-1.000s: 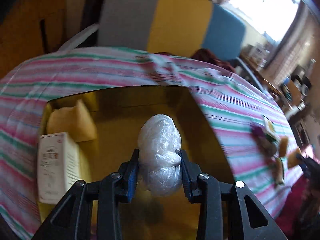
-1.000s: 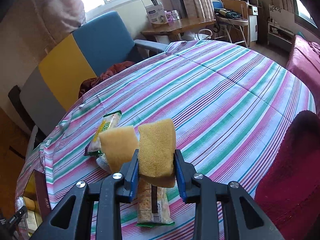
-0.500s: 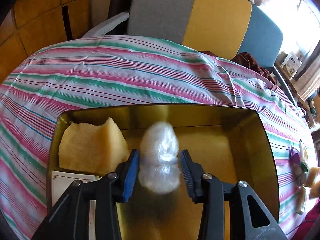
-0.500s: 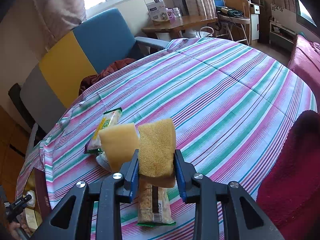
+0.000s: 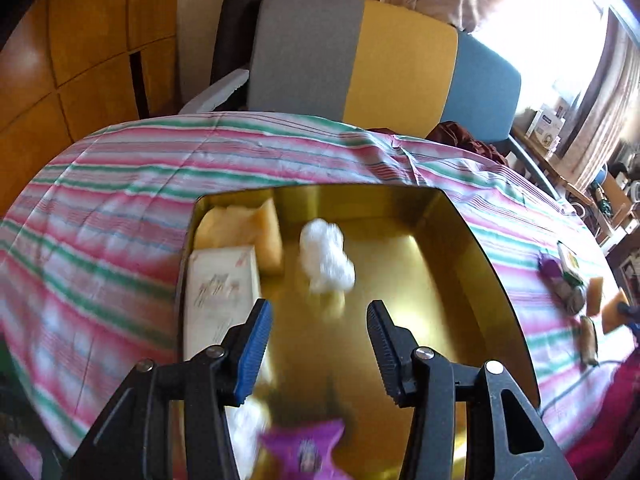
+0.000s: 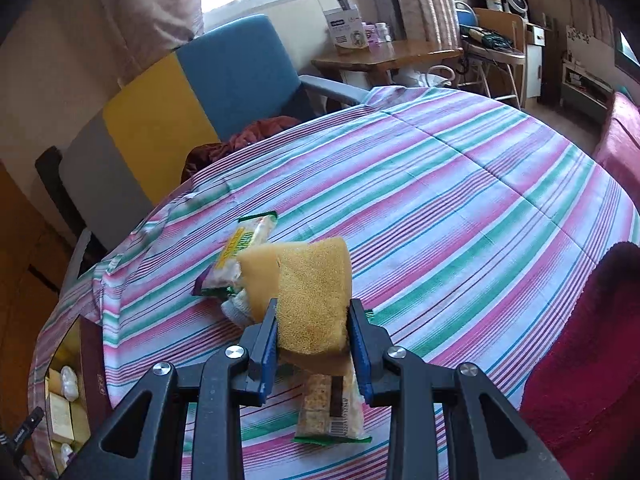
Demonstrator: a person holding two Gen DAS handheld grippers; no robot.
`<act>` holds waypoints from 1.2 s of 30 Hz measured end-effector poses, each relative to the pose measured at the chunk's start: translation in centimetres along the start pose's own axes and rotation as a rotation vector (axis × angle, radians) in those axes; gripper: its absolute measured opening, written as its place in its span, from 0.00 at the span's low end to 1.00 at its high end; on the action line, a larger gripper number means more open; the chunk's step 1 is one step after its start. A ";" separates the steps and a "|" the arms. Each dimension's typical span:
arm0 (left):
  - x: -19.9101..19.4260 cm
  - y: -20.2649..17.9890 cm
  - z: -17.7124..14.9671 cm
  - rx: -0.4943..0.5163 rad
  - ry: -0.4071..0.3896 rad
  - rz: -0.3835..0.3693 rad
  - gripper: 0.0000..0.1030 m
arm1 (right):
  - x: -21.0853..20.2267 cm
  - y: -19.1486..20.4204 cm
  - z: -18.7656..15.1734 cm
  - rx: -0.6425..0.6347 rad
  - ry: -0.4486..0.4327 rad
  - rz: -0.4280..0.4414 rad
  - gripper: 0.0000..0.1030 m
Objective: Organize objects
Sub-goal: 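Carry the plastic bag into the gold tray and release it with the left gripper, then carry the yellow sponge into the gold tray and release it with the right gripper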
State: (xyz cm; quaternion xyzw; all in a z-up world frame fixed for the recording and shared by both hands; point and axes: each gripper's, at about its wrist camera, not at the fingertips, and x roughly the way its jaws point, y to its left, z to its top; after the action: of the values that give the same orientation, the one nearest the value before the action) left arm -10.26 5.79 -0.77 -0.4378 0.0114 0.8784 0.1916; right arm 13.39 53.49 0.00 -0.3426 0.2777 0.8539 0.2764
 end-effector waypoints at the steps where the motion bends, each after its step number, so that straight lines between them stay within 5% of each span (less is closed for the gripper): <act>1: -0.6 0.4 -0.5 -0.001 -0.004 0.003 0.49 | -0.3 1.0 -0.1 -0.018 0.005 0.027 0.30; 9: -3.1 4.0 -3.4 -0.079 -0.007 0.027 0.51 | -2.5 16.1 -3.0 -0.321 0.105 0.339 0.30; 16: -4.3 6.5 -5.4 -0.136 -0.008 0.041 0.52 | 0.2 29.2 -9.3 -0.503 0.344 0.553 0.30; 22: -4.5 7.9 -6.6 -0.160 0.000 0.052 0.55 | 5.3 36.3 -13.2 -0.492 0.532 0.577 0.30; 29: -4.5 8.7 -7.0 -0.185 -0.004 0.045 0.55 | 9.3 41.0 -15.9 -0.446 0.609 0.554 0.33; 36: -4.7 9.0 -7.0 -0.194 -0.010 0.043 0.58 | 9.9 42.6 -16.4 -0.366 0.633 0.663 0.61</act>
State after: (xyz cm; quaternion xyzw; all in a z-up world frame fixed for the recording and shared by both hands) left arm -5.48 -5.36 -2.73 -0.4496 -0.0650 0.8814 0.1294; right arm -13.81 15.86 -5.17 -0.5213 0.2874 0.7846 -0.1729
